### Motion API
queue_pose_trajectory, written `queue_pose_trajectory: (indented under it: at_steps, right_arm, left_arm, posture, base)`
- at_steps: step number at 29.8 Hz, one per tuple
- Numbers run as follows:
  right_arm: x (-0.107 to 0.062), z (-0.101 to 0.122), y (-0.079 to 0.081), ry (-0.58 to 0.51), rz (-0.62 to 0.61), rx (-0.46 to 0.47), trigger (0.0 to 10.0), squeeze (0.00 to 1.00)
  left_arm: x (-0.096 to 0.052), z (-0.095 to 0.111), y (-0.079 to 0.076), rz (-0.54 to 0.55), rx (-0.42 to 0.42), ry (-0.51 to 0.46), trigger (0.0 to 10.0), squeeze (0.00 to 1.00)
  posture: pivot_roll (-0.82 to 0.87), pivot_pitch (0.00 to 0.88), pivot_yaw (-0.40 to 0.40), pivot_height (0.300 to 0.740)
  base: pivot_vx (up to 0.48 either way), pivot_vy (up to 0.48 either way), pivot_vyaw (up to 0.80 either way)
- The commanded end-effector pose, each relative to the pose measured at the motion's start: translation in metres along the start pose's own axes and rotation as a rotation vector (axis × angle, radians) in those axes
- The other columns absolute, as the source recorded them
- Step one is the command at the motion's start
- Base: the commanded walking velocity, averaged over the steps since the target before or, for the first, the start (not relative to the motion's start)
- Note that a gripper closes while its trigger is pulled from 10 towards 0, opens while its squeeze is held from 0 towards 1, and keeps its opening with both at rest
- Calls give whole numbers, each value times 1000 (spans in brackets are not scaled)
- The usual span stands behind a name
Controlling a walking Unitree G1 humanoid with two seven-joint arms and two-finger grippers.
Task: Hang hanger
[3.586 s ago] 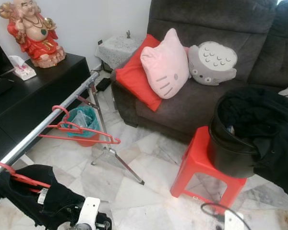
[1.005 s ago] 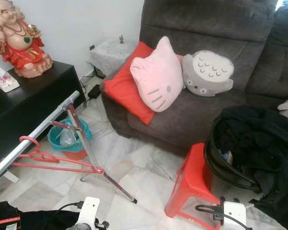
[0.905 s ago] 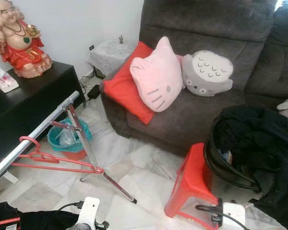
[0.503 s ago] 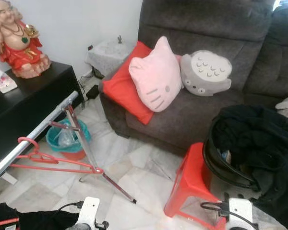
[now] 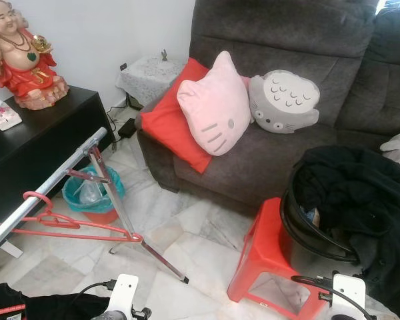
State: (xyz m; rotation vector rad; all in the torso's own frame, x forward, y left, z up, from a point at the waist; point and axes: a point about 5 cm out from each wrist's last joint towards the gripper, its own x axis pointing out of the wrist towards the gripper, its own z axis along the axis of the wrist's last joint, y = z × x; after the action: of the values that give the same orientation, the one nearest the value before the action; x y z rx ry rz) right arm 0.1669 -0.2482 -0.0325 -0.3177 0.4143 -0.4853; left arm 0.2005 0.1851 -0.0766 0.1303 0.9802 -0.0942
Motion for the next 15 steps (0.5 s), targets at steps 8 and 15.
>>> queue_pose_trajectory:
  at_steps: [8, 15]
  right_arm:
    - [-8, -1, 22, -9, 214, -18, 10000, 0]
    - [-13, 0, 14, -89, 257, -50, 10000, 310]
  left_arm:
    - [0, -1, 2, 12, 8, 10, 10000, 0]
    - [0, -2, 2, 12, 9, 10, 10000, 0]
  posture:
    - [-21, 0, 28, 740]
    - [-25, 0, 27, 740]
  base:
    - [0, 0, 0]
    - [0, 0, 0]
